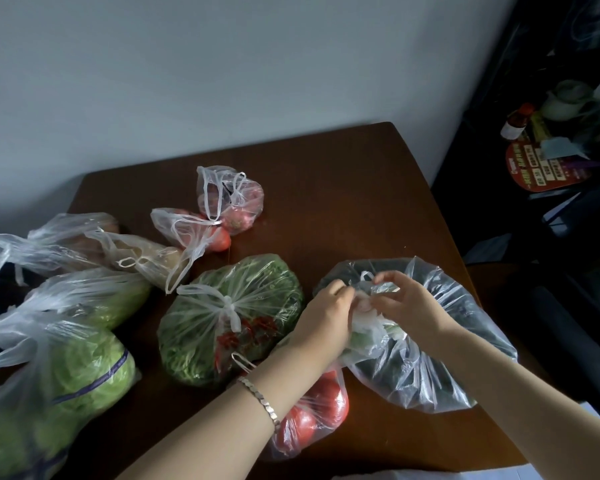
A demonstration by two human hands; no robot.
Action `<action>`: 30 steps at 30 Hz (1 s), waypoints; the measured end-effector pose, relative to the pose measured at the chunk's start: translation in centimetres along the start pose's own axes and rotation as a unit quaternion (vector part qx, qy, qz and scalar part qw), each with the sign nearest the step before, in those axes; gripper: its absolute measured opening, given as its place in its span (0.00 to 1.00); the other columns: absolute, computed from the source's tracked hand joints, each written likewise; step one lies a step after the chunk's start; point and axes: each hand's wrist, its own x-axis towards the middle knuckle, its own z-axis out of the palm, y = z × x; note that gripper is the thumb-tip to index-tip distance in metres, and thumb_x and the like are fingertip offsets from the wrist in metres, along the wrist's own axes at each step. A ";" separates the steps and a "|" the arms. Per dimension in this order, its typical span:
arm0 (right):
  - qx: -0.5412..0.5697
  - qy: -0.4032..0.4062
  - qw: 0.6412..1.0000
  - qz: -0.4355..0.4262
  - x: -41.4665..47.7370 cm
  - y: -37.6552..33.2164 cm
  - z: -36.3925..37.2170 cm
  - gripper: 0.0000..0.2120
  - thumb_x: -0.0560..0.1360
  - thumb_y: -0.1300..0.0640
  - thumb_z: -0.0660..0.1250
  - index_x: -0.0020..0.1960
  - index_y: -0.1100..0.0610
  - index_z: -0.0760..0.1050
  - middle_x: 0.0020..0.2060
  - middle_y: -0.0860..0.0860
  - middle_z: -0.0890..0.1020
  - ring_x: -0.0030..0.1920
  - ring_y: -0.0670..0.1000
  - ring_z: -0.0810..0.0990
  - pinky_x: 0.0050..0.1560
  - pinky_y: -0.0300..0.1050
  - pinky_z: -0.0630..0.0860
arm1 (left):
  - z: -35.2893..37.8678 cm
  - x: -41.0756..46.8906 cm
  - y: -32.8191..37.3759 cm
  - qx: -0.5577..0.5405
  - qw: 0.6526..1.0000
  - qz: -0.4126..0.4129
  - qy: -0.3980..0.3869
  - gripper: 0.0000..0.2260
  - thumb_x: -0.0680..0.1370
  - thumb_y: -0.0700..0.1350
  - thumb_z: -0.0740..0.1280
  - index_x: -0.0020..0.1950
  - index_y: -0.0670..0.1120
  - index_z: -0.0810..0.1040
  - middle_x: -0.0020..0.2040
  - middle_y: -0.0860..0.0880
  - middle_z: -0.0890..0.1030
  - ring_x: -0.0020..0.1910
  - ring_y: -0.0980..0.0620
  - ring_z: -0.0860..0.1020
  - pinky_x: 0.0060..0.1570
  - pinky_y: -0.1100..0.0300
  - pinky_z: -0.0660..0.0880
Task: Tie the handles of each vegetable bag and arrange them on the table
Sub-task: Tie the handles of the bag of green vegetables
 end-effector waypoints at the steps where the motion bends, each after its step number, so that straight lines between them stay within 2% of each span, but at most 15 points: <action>1: 0.066 -0.033 0.997 0.019 -0.1 -0.2 -0.1 0.10 0.73 0.70 0.63 0.44 0.56 0.75 0.33 0.58 0.81 0.28 0.46 0.74 0.30 0.34 0.68 | 0.0 0.1 -0.1 -0.015 1.000 0.003 0.006 0.11 0.75 0.32 0.59 0.54 0.38 0.77 0.54 0.43 0.76 0.50 0.45 0.76 0.48 0.54 0.74; 3: 0.097 -0.083 0.992 0.013 -0.5 -0.5 -0.4 0.15 0.72 0.74 0.62 0.41 0.56 0.79 0.35 0.53 0.83 0.33 0.47 0.77 0.35 0.37 0.73 | 0.0 0.4 -0.3 -0.062 0.998 -0.029 0.002 0.08 0.78 0.36 0.59 0.50 0.37 0.77 0.51 0.43 0.77 0.49 0.45 0.77 0.47 0.55 0.73; 4: 0.036 -0.087 0.995 -0.021 -0.7 -0.5 -0.5 0.16 0.71 0.74 0.63 0.42 0.55 0.81 0.36 0.49 0.84 0.35 0.45 0.80 0.38 0.36 0.76 | -0.1 0.6 -0.3 -0.098 0.993 -0.064 -0.012 0.08 0.78 0.39 0.60 0.50 0.38 0.78 0.49 0.43 0.79 0.49 0.46 0.78 0.47 0.57 0.73; 6: -0.132 -0.031 0.984 -0.112 -0.8 0.0 -0.3 0.14 0.69 0.71 0.69 0.45 0.52 0.82 0.39 0.46 0.84 0.36 0.41 0.80 0.39 0.32 0.77 | -0.3 0.9 -0.3 -0.182 0.974 -0.126 -0.042 0.09 0.79 0.41 0.60 0.49 0.41 0.80 0.46 0.44 0.82 0.47 0.47 0.79 0.47 0.57 0.74; 8: -0.241 0.034 0.953 -0.183 -0.7 0.4 -0.1 0.09 0.69 0.65 0.71 0.47 0.55 0.83 0.41 0.48 0.83 0.39 0.44 0.80 0.41 0.33 0.77 | -0.7 1.1 0.0 -0.231 0.960 -0.146 -0.053 0.09 0.79 0.42 0.61 0.48 0.42 0.81 0.42 0.46 0.82 0.42 0.50 0.79 0.43 0.61 0.74; 10: -0.334 0.061 0.909 -0.241 -0.3 0.7 0.1 0.06 0.72 0.62 0.69 0.47 0.59 0.82 0.44 0.51 0.82 0.44 0.50 0.80 0.46 0.37 0.75 | -0.9 1.3 0.0 -0.267 0.949 -0.164 -0.044 0.11 0.80 0.43 0.60 0.44 0.42 0.80 0.35 0.49 0.79 0.35 0.54 0.75 0.34 0.68 0.68; 13: -0.467 0.085 0.815 -0.332 0.4 1.2 0.5 0.04 0.68 0.59 0.71 0.39 0.60 0.81 0.42 0.56 0.81 0.43 0.58 0.80 0.45 0.47 0.76 | -0.7 1.8 -0.2 -0.255 0.946 -0.198 -0.017 0.13 0.81 0.44 0.58 0.39 0.43 0.75 0.29 0.53 0.71 0.29 0.58 0.67 0.26 0.70 0.63; 14: -0.505 0.082 0.791 -0.336 0.4 1.4 0.6 0.04 0.65 0.58 0.74 0.38 0.58 0.80 0.41 0.56 0.80 0.42 0.59 0.79 0.43 0.49 0.77 | -0.5 2.0 -0.3 -0.246 0.946 -0.213 -0.009 0.13 0.81 0.44 0.57 0.38 0.44 0.74 0.29 0.52 0.71 0.29 0.58 0.67 0.25 0.70 0.63; 16: -0.542 0.069 0.772 -0.323 0.0 1.6 0.7 0.06 0.63 0.57 0.76 0.36 0.56 0.79 0.41 0.53 0.79 0.41 0.57 0.79 0.41 0.50 0.78 | -0.2 2.2 -0.6 -0.243 0.937 -0.250 0.003 0.16 0.81 0.44 0.56 0.33 0.45 0.71 0.30 0.52 0.70 0.29 0.56 0.67 0.24 0.70 0.63; 21: -0.559 0.067 0.771 -0.297 -1.3 2.1 0.0 0.07 0.67 0.52 0.65 0.35 0.53 0.80 0.39 0.49 0.79 0.42 0.52 0.79 0.43 0.49 0.80 | 0.5 2.7 -1.0 -0.227 0.919 -0.321 0.020 0.19 0.81 0.44 0.56 0.29 0.45 0.65 0.29 0.50 0.68 0.29 0.54 0.66 0.25 0.64 0.60; 23: -0.570 0.043 0.777 -0.262 -1.2 1.4 0.1 0.09 0.73 0.51 0.63 0.40 0.53 0.80 0.44 0.48 0.78 0.49 0.51 0.77 0.53 0.49 0.77 | 0.7 3.0 -0.9 -0.219 0.918 -0.330 0.023 0.17 0.81 0.44 0.56 0.33 0.43 0.68 0.33 0.49 0.70 0.34 0.51 0.69 0.31 0.61 0.63; 25: -0.552 -0.029 0.815 -0.170 -0.7 0.1 -0.2 0.10 0.77 0.49 0.60 0.46 0.52 0.77 0.51 0.47 0.76 0.54 0.48 0.73 0.60 0.45 0.69 | 0.8 3.3 -0.8 -0.221 0.924 -0.314 -0.008 0.15 0.81 0.44 0.54 0.39 0.41 0.75 0.38 0.47 0.75 0.39 0.49 0.73 0.39 0.59 0.67; 26: -0.534 -0.065 0.833 -0.127 -0.5 -0.6 -0.1 0.09 0.77 0.47 0.59 0.44 0.50 0.75 0.50 0.47 0.76 0.52 0.47 0.74 0.57 0.43 0.70 | 0.6 3.4 -0.9 -0.214 0.930 -0.296 -0.039 0.16 0.81 0.44 0.54 0.40 0.41 0.77 0.39 0.46 0.77 0.40 0.48 0.75 0.40 0.58 0.69; 28: -0.498 -0.085 0.856 -0.108 0.5 -2.1 0.3 0.11 0.76 0.45 0.60 0.42 0.50 0.73 0.44 0.47 0.77 0.44 0.46 0.77 0.48 0.42 0.74 | -0.3 3.8 -1.2 -0.180 0.942 -0.269 -0.086 0.15 0.79 0.43 0.56 0.38 0.45 0.78 0.37 0.48 0.79 0.39 0.48 0.77 0.37 0.59 0.70; 30: -0.468 -0.058 0.873 -0.125 1.7 -4.0 1.2 0.14 0.76 0.46 0.60 0.43 0.56 0.76 0.41 0.49 0.80 0.43 0.50 0.79 0.45 0.47 0.76 | -2.0 3.7 -2.1 -0.176 0.946 -0.266 -0.055 0.07 0.78 0.45 0.61 0.48 0.46 0.78 0.42 0.50 0.78 0.44 0.49 0.77 0.41 0.62 0.69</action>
